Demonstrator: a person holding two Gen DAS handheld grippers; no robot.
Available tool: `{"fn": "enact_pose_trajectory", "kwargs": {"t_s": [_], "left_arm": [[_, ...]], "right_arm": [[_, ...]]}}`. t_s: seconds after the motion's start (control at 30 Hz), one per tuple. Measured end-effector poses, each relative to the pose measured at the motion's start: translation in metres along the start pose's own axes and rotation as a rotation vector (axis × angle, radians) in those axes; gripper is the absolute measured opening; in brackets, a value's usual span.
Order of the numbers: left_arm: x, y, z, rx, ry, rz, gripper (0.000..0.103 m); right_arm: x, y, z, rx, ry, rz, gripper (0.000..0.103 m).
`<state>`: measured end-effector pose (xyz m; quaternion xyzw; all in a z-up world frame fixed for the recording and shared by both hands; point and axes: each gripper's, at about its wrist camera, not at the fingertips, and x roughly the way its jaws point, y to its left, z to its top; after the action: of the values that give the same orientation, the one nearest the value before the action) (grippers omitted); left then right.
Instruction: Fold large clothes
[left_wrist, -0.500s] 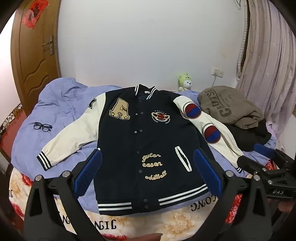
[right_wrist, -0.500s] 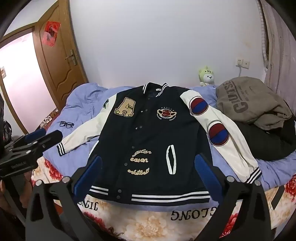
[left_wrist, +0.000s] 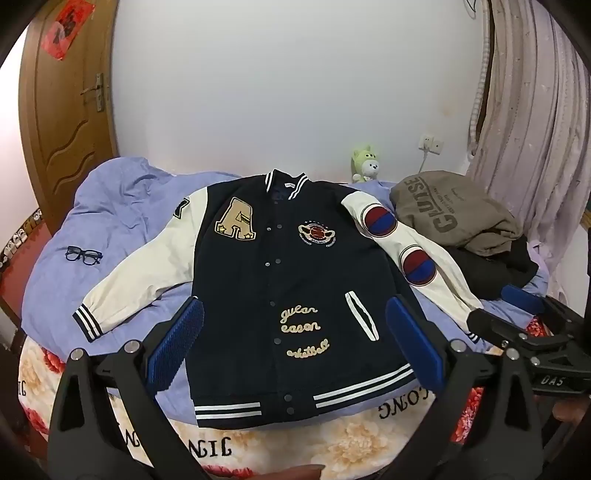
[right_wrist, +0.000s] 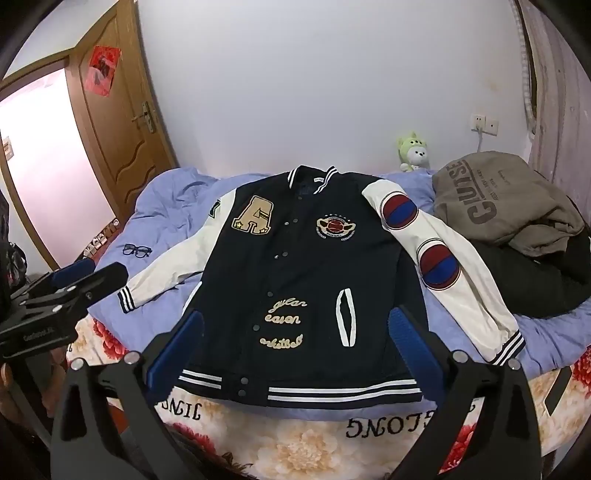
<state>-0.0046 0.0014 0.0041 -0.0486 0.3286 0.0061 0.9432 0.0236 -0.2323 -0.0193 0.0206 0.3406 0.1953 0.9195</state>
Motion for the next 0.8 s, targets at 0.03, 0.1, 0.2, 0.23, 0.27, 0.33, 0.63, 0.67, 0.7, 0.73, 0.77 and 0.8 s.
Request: {"fn": "enact_pose_trajectory", "kwargs": {"t_s": [0.03,0.1,0.2,0.23,0.27,0.33,0.63,0.67,0.7,0.73,0.77,0.8], "left_arm": [[-0.0003,0.0003,0.0,0.0,0.0,-0.003,0.097],[0.0,-0.0024,0.0009,0.01,0.001,-0.005,0.097],[0.001,-0.0024,0.0016,0.016,0.002,-0.006,0.097],[0.0,-0.004,0.0003,0.017,0.0,-0.003,0.097],[-0.0005,-0.0046,-0.0004,0.017,0.0,-0.002,0.097],[-0.0006,-0.0044,0.0,0.015,0.001,-0.004,0.097],[-0.0035,-0.005,0.0004,0.017,-0.006,-0.002,0.097],[-0.0033,-0.0044,0.0004,0.016,-0.004,-0.001,0.097],[-0.0031,-0.0036,0.0005,0.013,-0.001,0.0,0.097],[-0.0029,-0.003,0.0005,0.011,0.001,-0.001,0.097],[-0.0028,-0.0038,0.0008,0.011,0.002,-0.001,0.097],[-0.0031,-0.0038,0.0008,0.013,0.001,0.0,0.097]], "right_arm": [[-0.0004,0.0002,0.0001,0.003,-0.001,0.0,0.098],[-0.0005,0.0014,0.0001,0.007,-0.001,0.0,0.098],[-0.0004,0.0012,0.0001,0.002,-0.002,0.0,0.098],[-0.0005,0.0006,0.0016,0.004,-0.001,0.0,0.098],[-0.0003,-0.001,0.0019,0.004,-0.002,0.002,0.098],[-0.0004,-0.001,0.0023,0.004,-0.002,0.005,0.098],[-0.0054,-0.0003,0.0029,0.013,-0.009,0.014,0.098],[-0.0055,-0.0002,0.0029,0.016,-0.008,0.017,0.098],[-0.0059,0.0005,0.0025,0.018,-0.01,0.018,0.098],[-0.0061,0.0006,0.0029,0.018,-0.011,0.017,0.099],[-0.0067,0.0011,0.0033,0.016,-0.011,0.017,0.098],[-0.007,0.001,0.0039,0.015,-0.011,0.018,0.098]]}}
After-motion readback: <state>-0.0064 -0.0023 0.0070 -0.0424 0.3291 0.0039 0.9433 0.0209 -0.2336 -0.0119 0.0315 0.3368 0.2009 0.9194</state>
